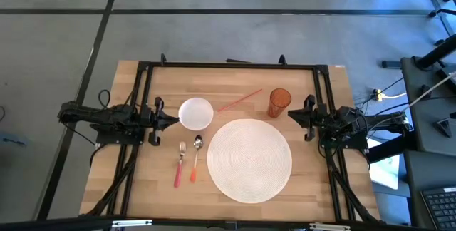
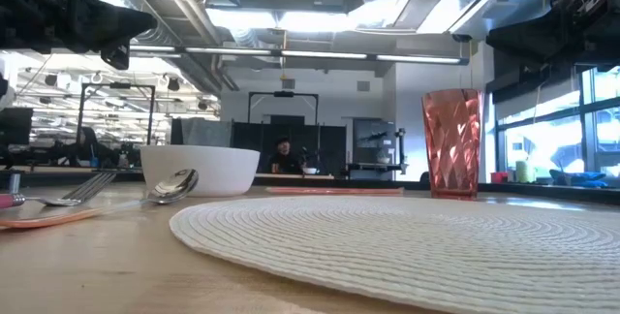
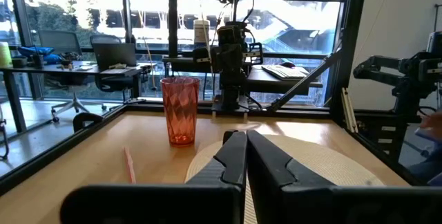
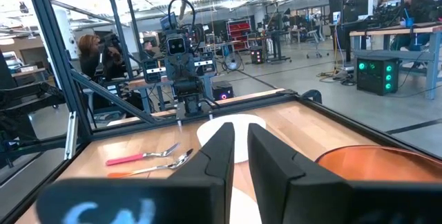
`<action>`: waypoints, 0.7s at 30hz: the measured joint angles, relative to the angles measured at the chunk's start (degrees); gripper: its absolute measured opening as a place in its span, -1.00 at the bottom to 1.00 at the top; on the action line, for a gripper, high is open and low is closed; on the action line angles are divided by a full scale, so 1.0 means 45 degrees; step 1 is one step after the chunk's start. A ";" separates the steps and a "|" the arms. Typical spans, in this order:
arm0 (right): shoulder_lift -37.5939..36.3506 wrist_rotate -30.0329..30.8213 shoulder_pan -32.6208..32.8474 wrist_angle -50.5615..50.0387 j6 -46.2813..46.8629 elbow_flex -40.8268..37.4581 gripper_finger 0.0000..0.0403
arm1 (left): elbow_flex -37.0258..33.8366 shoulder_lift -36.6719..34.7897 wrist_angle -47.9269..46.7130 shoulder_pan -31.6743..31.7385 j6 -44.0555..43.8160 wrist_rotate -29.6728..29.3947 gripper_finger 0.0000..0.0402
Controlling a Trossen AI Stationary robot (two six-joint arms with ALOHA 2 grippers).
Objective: Pick & Place Utensil
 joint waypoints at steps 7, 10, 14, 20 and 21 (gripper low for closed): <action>-0.0002 0.0000 -0.0003 0.0000 -0.0006 0.0000 -0.78 | 0.0000 -0.0002 -0.0004 -0.0001 0.0001 0.0000 -0.98; -0.0005 0.0000 0.0000 0.0000 0.0018 0.0000 -0.78 | 0.0000 0.0000 0.0190 -0.0005 0.0295 -0.0188 -0.98; 0.0000 0.0002 -0.0003 0.0019 0.0097 0.0000 -0.78 | 0.0000 0.0000 0.1314 0.0000 0.0597 -0.0425 -0.98; 0.0000 -0.0010 0.0000 0.0019 0.0087 0.0005 -0.78 | 0.0000 0.0000 0.2773 0.0001 -0.0723 -0.0637 -0.98; -0.0005 -0.0010 -0.0005 0.0019 0.0087 0.0002 -0.78 | 0.0000 0.0000 0.3002 0.0010 -0.1009 -0.0936 -0.98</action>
